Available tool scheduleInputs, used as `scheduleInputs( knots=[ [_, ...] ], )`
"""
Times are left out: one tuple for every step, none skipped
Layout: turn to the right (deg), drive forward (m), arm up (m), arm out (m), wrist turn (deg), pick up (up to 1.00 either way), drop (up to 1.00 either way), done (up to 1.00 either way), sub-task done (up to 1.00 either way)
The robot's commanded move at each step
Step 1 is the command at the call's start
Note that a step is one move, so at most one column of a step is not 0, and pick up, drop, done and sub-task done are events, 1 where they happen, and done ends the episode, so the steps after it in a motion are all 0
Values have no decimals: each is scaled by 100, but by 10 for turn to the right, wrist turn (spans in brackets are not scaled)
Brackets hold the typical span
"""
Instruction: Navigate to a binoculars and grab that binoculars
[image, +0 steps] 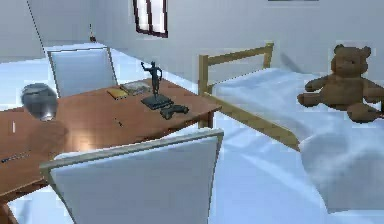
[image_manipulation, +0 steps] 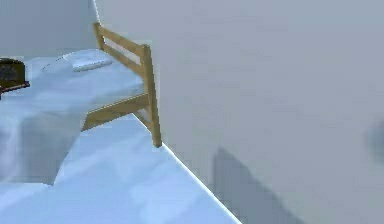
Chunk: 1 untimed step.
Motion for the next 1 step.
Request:
scheduleInputs(
  knots=[
    [330, 0, 0, 0, 0, 0, 0, 0, 0]
  ],
)
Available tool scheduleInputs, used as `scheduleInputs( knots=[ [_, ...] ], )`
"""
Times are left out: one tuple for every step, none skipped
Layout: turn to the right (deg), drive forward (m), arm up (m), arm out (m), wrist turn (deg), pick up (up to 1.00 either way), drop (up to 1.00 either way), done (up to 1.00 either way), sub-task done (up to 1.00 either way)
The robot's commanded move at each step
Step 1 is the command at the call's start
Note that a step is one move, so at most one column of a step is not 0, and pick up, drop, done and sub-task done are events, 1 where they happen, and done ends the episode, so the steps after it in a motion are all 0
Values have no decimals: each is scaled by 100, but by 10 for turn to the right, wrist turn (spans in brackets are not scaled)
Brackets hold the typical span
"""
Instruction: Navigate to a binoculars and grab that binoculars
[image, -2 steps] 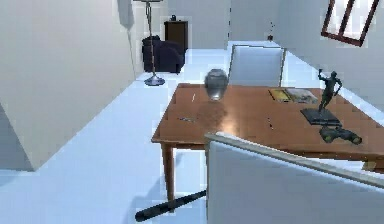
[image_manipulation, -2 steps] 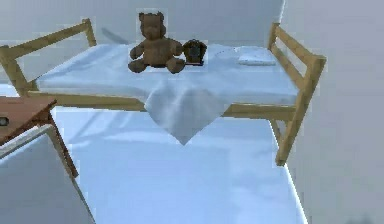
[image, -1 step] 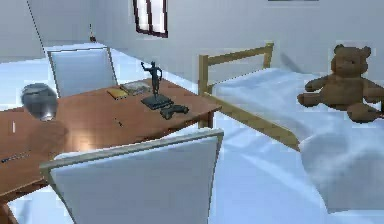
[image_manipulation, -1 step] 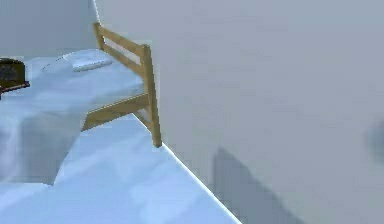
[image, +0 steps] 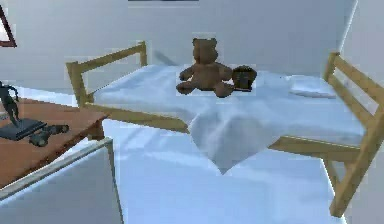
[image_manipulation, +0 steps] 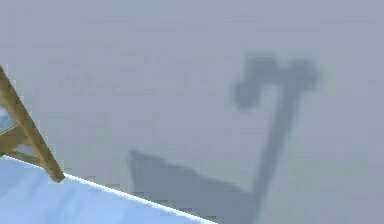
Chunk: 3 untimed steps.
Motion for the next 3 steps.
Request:
scheduleInputs(
  knots=[
    [0, 65, 0, 0, 0, 0, 0, 0, 0],
    [-420, 0, 0, 0, 0, 0, 0, 0, 0],
    [0, 50, 0, 0, 0, 0, 0, 0, 0]
  ],
)
